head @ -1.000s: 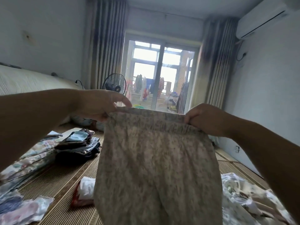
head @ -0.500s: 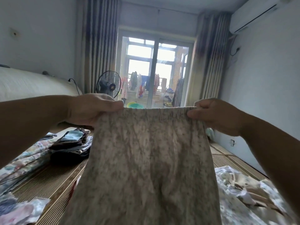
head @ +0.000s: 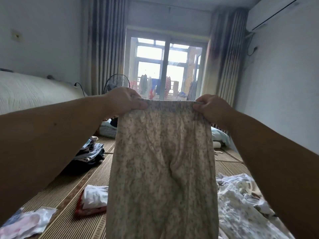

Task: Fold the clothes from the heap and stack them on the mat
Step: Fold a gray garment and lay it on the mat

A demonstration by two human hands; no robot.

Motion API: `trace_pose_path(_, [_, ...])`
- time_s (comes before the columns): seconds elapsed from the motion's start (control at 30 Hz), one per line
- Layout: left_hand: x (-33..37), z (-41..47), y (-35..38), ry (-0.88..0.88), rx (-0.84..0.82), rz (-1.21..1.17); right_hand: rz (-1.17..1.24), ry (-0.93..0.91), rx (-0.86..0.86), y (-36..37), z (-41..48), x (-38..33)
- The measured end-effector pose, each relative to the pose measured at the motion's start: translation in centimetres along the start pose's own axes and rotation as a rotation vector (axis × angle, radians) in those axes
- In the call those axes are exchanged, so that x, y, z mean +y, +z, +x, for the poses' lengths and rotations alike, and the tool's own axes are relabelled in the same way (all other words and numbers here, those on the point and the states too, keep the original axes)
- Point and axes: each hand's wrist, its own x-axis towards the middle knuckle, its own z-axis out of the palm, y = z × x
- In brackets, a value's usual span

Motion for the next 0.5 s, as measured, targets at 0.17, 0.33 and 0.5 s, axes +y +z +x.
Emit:
trace_pose_path(0.17, [0.9,-0.1,1.6,-0.107,0.129,0.197,0.225,0.089,0.167,2.1,-0.4,0.3])
trace_pose_path(0.33, [4.0,-1.2,5.4,-0.283,-0.068,-0.199,0.326,0.112,0.202,5.2,-1.2,-2.0])
trace_pose_path(0.5, [5.6,-2.5,7.3,-0.266,-0.253,-0.647,0.621,0.17,0.068,6.2,-1.8,-3.0])
